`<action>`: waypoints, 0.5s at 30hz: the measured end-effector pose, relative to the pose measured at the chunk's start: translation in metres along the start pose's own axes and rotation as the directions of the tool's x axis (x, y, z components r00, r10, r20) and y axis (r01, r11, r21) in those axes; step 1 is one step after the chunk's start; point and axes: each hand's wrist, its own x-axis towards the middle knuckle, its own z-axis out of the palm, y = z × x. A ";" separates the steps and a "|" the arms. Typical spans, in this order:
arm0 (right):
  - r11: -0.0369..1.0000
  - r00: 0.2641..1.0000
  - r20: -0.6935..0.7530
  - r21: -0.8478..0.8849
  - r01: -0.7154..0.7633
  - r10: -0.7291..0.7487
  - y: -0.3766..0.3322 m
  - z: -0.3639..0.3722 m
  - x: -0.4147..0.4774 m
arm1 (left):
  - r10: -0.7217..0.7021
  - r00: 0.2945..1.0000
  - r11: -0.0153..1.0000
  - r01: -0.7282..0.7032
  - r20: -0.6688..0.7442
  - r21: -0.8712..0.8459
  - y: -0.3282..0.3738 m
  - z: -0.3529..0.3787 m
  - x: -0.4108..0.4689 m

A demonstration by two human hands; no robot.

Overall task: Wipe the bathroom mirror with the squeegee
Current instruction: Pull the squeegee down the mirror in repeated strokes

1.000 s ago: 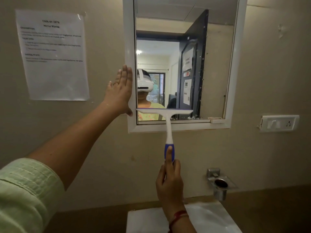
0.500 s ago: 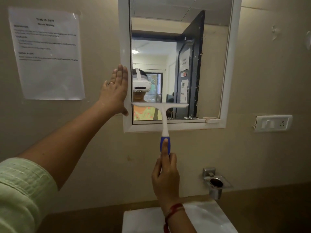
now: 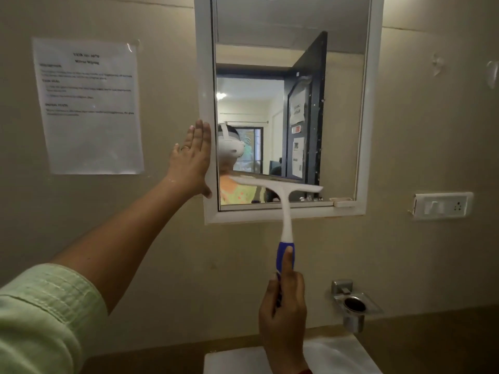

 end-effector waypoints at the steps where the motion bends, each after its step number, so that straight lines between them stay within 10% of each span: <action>1: 1.000 1.000 -0.017 -0.004 0.002 -0.002 -0.003 0.001 0.009 | 0.001 1.000 1.000 -0.001 -0.006 -0.005 0.000 0.000 0.000; 15: 0.976 0.970 -0.108 -0.031 0.215 -0.217 -0.064 0.038 0.182 | -0.031 0.999 0.999 0.030 -0.033 -0.024 -0.001 0.007 0.004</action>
